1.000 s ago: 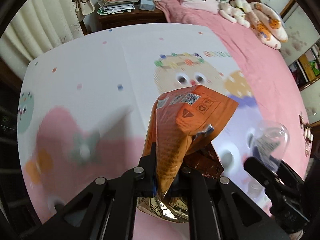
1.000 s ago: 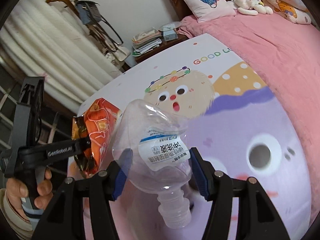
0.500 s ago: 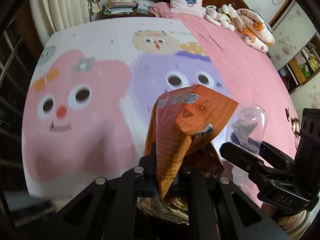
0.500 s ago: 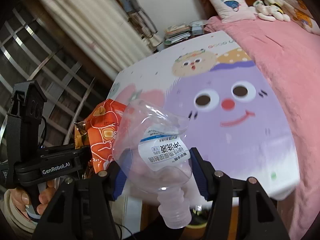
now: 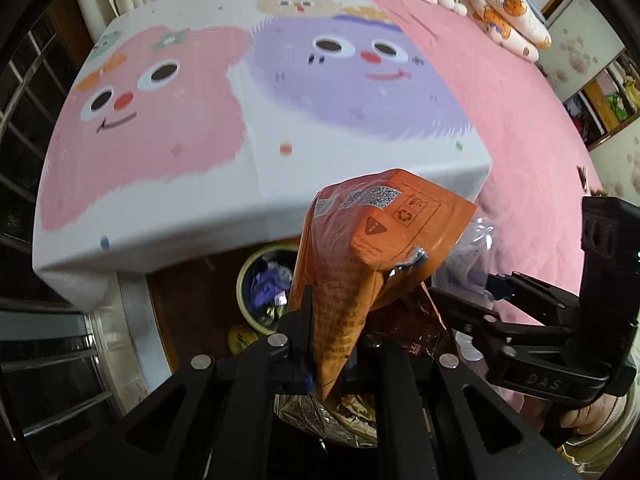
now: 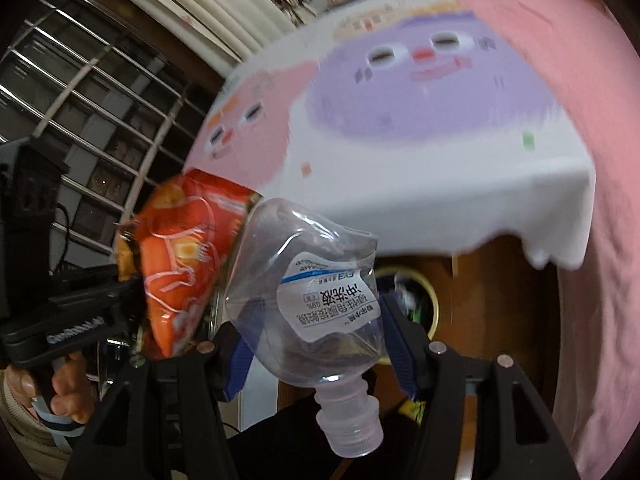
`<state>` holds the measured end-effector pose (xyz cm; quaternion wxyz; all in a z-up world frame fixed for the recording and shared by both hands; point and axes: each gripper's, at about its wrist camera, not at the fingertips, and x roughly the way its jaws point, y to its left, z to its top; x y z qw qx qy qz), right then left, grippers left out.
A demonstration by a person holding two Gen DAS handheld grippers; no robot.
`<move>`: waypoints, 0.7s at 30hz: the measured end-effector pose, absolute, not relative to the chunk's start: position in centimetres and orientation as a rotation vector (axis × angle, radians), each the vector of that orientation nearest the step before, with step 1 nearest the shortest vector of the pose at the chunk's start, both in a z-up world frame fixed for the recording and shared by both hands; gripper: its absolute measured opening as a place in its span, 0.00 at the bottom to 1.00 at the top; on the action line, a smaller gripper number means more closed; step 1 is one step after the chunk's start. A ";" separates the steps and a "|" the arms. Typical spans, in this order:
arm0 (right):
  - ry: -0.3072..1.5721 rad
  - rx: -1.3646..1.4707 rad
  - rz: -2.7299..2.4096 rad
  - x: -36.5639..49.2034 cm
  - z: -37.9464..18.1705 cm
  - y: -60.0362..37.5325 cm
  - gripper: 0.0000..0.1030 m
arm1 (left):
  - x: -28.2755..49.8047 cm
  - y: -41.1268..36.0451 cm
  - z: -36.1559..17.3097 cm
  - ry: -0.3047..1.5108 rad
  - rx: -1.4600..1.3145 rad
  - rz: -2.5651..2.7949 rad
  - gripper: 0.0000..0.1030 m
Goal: Collect trash
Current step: 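Carry the orange snack bag and plastic bottle down toward the bin, then open both tools over the bin to drop the bag and bottle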
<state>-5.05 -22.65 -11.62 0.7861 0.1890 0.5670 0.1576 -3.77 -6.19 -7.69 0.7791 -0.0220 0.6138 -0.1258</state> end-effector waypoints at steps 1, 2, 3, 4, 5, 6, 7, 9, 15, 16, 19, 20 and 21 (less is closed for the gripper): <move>1.239 0.410 0.335 -5.3 -12.4 -22.5 0.57 | -4.0 -6.1 -8.1 1.334 -0.048 -0.272 0.05; 1.254 0.410 0.328 -5.6 -13.1 -22.3 0.57 | -4.5 -6.0 -8.9 1.345 -0.052 -0.272 0.05; 1.271 0.410 0.319 -5.9 -14.1 -22.1 0.57 | -4.7 -5.9 -9.6 1.357 -0.054 -0.271 0.05; 1.289 0.417 0.312 -6.1 -15.1 -21.9 0.57 | -5.1 -5.8 -10.5 1.372 -0.054 -0.268 0.05; 1.309 0.428 0.306 -6.3 -16.3 -21.7 0.57 | -5.5 -5.7 -11.6 1.387 -0.055 -0.264 0.05; 1.318 0.431 0.303 -6.4 -17.1 -21.4 0.57 | -5.8 -5.7 -12.7 1.399 -0.056 -0.258 0.05; 1.335 0.428 0.296 -6.5 -18.4 -21.1 0.57 | -6.0 -5.5 -13.8 1.413 -0.060 -0.251 0.05; 1.364 0.425 0.287 -6.5 -20.5 -20.5 0.57 | -6.3 -5.2 -16.1 1.439 -0.075 -0.237 0.05; 1.419 0.438 0.226 -5.5 -27.7 -19.3 0.57 | -6.4 -4.1 -23.7 1.476 -0.117 -0.211 0.05; 1.424 0.446 0.217 -5.2 -28.8 -19.2 0.57 | -6.1 -3.8 -25.5 1.482 -0.127 -0.205 0.05; 1.440 0.463 0.185 -4.6 -32.8 -19.2 0.57 | -5.4 -3.5 -29.6 1.491 -0.149 -0.196 0.05; 1.446 0.468 0.176 -4.5 -34.3 -19.2 0.57 | -4.9 -3.4 -31.4 1.497 -0.161 -0.193 0.05; 1.449 0.472 0.169 -4.4 -35.5 -19.3 0.57 | -4.5 -3.2 -33.3 1.500 -0.174 -0.195 0.05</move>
